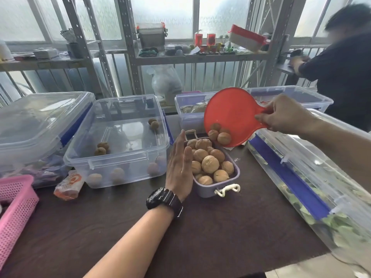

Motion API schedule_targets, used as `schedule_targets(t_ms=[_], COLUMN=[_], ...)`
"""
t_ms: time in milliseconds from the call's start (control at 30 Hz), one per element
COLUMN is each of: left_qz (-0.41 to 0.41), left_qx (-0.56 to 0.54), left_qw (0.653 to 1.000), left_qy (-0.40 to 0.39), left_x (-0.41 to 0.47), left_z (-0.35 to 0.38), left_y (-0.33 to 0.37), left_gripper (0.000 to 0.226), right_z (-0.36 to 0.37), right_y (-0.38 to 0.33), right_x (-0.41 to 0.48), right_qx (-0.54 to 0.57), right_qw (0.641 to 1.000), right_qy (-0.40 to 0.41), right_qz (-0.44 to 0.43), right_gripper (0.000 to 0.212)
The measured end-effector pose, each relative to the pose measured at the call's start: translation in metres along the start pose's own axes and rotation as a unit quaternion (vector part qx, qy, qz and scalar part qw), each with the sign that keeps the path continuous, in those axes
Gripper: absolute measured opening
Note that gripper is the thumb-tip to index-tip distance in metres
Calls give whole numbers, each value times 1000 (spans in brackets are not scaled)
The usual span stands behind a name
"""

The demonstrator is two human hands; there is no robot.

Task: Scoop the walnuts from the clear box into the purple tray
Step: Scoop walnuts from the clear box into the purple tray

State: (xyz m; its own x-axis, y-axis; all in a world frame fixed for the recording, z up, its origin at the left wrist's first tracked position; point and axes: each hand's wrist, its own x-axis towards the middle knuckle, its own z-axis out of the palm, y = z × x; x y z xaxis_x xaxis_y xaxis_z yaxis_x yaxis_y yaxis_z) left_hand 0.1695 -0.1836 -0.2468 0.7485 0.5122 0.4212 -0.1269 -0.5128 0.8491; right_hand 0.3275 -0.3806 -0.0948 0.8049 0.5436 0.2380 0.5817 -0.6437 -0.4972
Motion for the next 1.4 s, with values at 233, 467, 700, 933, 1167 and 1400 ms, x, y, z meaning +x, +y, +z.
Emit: schedule_targets(t_ms=[233,467,700,933,1167,1400], left_qz=[-8,-3,-3,2,6,7], left_qx=[-16,-17,-15,-19,-23,-28], left_qw=[1000,1000,1000,1000,1000,1000], left_qy=[7,7,7,1,5,5], left_x=[0,-1,-2,-1,-1,-1], left_z=[-1,-1,-1,-2,-2,-3], left_y=[-2,-2,-2,-2,-3,-3], left_gripper=[87,88,90,90,89,86], right_z=[-3,-6,-9,-10,-22,-32], right_y=[-7,-4,1,6,1,0], right_x=[-3,-1,0,-1,5,-4], right_qx=[-36,-47,-29,17,93,95], right_qw=[999,998,1000,995,977,979], right_qy=[9,15,-8,-27,-51,-26], right_qz=[-37,-41,-5,97,183,179], right_gripper=[23,20,28,22,23,22])
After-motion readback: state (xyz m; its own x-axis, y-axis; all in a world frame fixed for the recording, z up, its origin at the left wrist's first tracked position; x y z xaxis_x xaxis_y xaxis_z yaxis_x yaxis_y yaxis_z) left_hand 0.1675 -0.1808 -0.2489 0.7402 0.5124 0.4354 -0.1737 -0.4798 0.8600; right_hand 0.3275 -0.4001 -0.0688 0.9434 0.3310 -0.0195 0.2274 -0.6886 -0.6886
